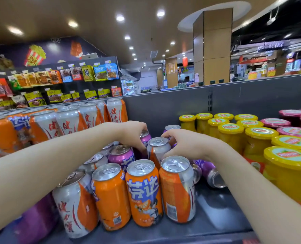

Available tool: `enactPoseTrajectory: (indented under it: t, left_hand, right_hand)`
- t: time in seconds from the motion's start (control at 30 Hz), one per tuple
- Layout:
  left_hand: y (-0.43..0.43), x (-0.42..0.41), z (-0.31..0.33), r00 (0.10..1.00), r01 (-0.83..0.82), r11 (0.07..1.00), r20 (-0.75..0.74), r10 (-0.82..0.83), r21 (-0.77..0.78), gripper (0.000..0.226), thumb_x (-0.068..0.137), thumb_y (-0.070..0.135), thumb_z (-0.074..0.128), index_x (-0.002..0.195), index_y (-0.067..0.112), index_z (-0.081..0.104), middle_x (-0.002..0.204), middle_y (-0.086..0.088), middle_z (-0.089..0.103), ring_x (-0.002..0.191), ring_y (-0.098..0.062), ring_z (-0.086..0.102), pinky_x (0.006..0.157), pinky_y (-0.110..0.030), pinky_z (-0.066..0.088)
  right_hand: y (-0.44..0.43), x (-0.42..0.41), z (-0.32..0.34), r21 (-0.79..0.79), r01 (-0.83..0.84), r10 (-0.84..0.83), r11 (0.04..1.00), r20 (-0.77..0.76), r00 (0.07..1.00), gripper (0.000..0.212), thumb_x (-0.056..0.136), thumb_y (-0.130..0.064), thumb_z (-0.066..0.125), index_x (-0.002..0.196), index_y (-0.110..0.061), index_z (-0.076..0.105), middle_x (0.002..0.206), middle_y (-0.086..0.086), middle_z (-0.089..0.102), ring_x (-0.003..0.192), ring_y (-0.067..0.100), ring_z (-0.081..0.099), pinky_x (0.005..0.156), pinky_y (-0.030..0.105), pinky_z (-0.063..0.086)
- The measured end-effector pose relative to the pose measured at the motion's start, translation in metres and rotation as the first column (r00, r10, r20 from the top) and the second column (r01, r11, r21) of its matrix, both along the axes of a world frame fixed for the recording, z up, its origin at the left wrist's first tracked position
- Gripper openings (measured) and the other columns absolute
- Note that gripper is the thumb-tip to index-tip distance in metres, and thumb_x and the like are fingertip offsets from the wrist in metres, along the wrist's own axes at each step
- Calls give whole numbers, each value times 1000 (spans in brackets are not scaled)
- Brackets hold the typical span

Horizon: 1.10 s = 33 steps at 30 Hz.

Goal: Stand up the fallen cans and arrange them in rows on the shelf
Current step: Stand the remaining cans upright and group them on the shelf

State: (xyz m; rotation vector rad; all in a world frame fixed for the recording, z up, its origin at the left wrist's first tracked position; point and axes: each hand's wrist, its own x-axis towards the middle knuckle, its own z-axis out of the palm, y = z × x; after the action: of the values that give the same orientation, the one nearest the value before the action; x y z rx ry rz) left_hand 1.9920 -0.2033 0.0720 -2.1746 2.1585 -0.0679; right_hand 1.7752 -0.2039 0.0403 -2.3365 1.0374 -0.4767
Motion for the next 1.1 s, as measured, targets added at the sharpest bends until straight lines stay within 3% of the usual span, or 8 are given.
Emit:
enactPoseTrajectory:
  t: [0.1,0.23,0.37,0.47,0.57,0.83,1.0,1.1]
  left_hand:
    - [5,-3,5,999,39,999,12,-39,7,88,77,50,83,149,21,42,144,-1,53,124,-23,55,99,-36,50]
    - [10,-3,15,997,67,998,-50,-66,12,83,80,44,83,150,25,42,145,2,51,123,-21,55,99,-34,52]
    - [17,1,23,989,85,996,-127,-80,27,72,89,30,75,152,30,39,146,-2,50,122,-22,58,94,-38,58]
    - [29,-6,31,959,149,985,-228,-166,-90,51,92,30,65,140,35,51,137,2,58,118,-15,60,100,-38,54]
    - [45,-25,35,919,224,965,-302,-255,-135,35,90,40,68,124,38,60,112,11,68,101,-6,67,93,-35,56]
    - [51,-53,14,959,283,958,-13,-282,41,69,86,56,72,146,35,45,110,14,44,102,-13,49,86,-28,43]
    - [53,-40,18,959,284,957,6,-285,50,64,87,55,72,143,35,51,99,23,43,95,-6,49,77,-21,41]
    - [52,-28,17,965,261,965,9,-262,12,61,87,55,72,141,34,53,89,25,43,77,-2,50,67,-18,39]
  right_hand:
    - [-5,-8,5,105,64,-80,992,153,985,58,83,-13,73,138,-22,56,117,-1,67,97,14,69,71,26,56]
    - [-12,-13,4,124,288,-311,949,253,916,34,82,-2,65,117,-2,68,101,17,73,83,22,69,81,43,63]
    - [-16,-9,2,63,395,-400,917,158,903,28,77,-2,68,104,5,73,96,25,75,78,29,71,81,51,62]
    - [-18,-7,4,51,407,-407,912,-3,913,22,82,-11,75,102,-1,74,93,17,76,85,29,75,74,39,64]
    - [-18,-4,8,25,395,-387,918,-155,909,26,84,-22,80,101,-4,70,95,13,74,72,22,69,60,29,57]
    - [-19,12,7,-121,355,-373,927,-408,833,37,87,-46,74,85,-11,64,82,5,68,62,16,65,49,25,48]
    - [-16,23,9,-28,318,-277,948,-568,775,28,95,-34,62,82,-9,62,86,8,65,77,23,61,72,32,53]
    - [-19,35,6,-52,341,-309,939,-570,761,25,99,-30,60,98,-5,62,87,8,60,87,25,61,88,37,53]
